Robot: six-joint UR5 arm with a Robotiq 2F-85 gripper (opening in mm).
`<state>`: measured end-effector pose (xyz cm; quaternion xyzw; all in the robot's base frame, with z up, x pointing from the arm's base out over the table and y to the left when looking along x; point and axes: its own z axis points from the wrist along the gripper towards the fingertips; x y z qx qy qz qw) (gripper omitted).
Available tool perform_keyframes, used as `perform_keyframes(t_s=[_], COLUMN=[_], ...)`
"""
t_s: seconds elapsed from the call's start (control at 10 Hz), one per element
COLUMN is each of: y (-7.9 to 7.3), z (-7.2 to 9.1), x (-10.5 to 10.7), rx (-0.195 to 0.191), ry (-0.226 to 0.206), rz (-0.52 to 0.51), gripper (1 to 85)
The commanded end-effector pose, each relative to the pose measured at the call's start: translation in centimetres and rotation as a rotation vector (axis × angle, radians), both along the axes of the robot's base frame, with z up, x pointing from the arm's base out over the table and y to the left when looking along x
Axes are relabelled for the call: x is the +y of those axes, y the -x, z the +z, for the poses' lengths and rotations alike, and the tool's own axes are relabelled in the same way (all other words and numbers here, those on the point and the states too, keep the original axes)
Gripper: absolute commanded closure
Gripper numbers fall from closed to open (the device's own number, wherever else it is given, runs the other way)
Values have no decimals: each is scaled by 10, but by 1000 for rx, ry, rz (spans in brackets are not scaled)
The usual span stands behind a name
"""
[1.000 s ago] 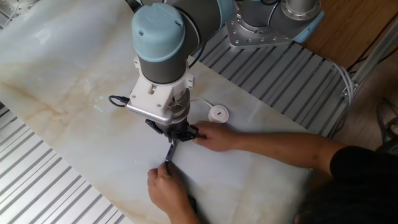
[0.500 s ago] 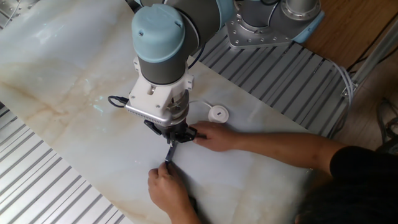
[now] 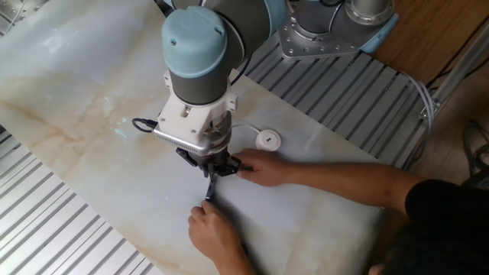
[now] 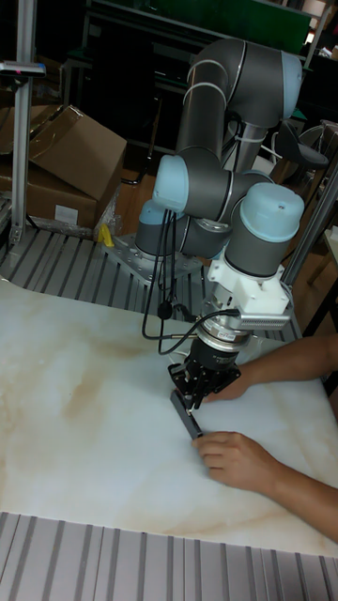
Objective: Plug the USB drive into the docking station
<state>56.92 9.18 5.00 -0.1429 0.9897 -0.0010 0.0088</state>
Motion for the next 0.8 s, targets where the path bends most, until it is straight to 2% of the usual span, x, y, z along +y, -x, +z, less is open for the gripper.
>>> perform_keyframes(t_s=[0.0,0.7], y=[-1,0], z=[0,0], x=[1,3], rx=[-3,-6], ry=[-9,-6], rz=[-5,-1], gripper=[843,843])
